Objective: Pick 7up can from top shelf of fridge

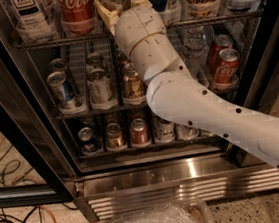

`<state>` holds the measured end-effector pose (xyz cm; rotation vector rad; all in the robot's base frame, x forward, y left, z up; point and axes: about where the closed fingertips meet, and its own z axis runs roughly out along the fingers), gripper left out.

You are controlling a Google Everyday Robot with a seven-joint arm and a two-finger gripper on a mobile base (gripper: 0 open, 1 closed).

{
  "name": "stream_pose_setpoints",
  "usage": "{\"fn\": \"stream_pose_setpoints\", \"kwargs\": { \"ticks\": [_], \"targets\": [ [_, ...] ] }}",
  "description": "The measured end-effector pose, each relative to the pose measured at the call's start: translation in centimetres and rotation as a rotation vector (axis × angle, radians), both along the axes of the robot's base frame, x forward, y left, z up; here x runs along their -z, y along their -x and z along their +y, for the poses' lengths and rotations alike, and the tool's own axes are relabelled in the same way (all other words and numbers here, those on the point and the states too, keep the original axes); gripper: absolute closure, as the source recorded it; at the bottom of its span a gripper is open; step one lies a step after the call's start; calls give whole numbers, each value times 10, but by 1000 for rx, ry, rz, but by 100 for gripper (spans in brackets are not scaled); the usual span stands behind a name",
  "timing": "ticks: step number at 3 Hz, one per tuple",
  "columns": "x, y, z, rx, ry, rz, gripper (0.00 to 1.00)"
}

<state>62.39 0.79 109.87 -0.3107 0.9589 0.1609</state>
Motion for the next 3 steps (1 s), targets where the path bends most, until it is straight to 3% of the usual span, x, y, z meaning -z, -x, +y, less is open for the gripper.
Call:
{"fn": "stream_pose_setpoints", "kwargs": {
  "ticks": [1, 3],
  "targets": [
    [-1, 0, 1, 0, 3, -3, 100],
    [-29, 6, 1, 2, 16, -89, 100]
  ]
}}
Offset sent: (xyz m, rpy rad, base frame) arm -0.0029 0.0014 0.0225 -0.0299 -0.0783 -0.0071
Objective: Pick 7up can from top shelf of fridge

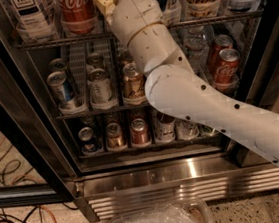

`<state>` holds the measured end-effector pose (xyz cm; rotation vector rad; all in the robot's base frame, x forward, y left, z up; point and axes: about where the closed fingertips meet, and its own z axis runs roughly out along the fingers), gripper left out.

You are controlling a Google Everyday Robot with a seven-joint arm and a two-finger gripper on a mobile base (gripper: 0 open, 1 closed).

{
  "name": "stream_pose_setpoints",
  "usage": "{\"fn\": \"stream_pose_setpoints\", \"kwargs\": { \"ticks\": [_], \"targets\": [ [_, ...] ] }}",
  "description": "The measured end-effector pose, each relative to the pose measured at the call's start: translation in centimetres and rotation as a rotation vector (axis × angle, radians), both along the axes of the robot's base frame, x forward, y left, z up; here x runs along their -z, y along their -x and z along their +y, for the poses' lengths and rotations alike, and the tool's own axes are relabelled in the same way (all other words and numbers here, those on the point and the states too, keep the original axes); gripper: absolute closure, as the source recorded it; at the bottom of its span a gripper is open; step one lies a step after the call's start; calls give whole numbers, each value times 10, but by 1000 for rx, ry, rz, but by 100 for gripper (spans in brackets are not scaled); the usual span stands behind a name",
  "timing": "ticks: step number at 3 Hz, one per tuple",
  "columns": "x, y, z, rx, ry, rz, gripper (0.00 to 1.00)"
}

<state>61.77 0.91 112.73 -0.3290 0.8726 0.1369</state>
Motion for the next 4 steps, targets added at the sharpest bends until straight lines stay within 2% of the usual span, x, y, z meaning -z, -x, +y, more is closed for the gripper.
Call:
{"fn": "stream_pose_setpoints", "kwargs": {
  "ticks": [1, 2, 4],
  "targets": [
    [-6, 16, 0, -5, 8, -20, 100],
    [3, 29, 0, -12, 12, 0, 100],
    [33, 58, 5, -67, 77, 39, 100]
  ]
}}
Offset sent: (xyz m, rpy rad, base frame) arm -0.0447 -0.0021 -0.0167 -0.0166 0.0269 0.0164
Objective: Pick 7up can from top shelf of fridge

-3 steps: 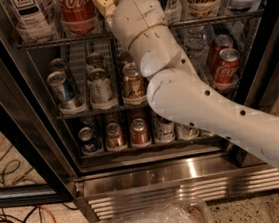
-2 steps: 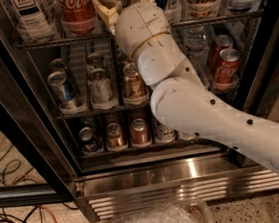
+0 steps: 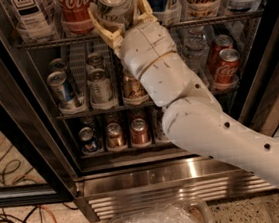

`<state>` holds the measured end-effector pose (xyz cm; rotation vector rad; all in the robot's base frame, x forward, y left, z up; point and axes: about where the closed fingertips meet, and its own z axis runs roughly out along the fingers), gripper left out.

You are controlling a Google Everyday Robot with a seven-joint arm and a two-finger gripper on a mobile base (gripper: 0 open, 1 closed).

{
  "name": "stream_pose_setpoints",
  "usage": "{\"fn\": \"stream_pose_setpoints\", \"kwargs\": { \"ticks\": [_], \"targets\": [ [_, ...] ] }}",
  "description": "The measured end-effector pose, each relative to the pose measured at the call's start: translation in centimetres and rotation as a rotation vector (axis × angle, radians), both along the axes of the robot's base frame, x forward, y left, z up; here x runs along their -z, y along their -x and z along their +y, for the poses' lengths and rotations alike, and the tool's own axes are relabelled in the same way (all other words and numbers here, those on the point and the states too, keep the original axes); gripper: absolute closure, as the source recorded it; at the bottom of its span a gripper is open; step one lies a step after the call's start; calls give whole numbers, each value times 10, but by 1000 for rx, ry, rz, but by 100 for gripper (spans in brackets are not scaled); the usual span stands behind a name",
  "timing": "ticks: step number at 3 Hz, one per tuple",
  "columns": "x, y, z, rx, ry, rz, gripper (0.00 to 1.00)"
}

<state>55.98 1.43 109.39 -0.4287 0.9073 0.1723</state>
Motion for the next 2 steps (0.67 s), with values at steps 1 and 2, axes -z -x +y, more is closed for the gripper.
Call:
{"fn": "stream_pose_setpoints", "kwargs": {
  "ticks": [1, 2],
  "targets": [
    [15, 14, 1, -17, 33, 22, 100],
    [37, 49, -8, -20, 84, 76, 100]
  ]
}}
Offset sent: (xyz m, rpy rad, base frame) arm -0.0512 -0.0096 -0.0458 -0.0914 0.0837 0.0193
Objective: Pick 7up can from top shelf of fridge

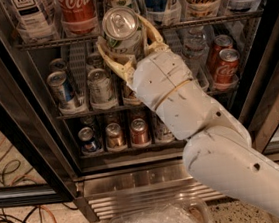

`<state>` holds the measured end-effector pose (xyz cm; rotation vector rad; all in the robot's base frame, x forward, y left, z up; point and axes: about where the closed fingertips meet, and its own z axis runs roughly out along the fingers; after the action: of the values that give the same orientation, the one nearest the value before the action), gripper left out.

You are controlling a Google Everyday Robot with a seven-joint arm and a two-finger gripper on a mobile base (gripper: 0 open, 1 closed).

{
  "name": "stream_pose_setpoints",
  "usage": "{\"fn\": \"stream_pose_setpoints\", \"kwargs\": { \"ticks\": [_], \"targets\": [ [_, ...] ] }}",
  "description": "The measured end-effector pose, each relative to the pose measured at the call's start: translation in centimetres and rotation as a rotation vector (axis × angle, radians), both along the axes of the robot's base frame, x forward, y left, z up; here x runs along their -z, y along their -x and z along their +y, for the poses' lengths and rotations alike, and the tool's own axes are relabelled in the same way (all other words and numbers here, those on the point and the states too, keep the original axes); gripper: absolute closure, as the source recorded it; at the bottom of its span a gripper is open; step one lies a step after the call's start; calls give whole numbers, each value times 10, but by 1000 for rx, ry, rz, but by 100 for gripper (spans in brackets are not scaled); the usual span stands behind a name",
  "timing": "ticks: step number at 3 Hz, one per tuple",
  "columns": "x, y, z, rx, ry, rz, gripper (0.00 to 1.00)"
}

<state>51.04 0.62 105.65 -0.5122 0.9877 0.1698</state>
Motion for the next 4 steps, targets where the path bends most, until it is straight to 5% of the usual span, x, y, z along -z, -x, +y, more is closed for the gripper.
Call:
{"fn": "stream_pose_setpoints", "kwargs": {
  "ticks": [2, 3, 4],
  "targets": [
    [-4, 3, 6, -48, 28, -4, 100],
    [-26, 20, 1, -148, 5, -27, 100],
    [-38, 58, 23, -292, 9, -71, 100]
  ]
}}
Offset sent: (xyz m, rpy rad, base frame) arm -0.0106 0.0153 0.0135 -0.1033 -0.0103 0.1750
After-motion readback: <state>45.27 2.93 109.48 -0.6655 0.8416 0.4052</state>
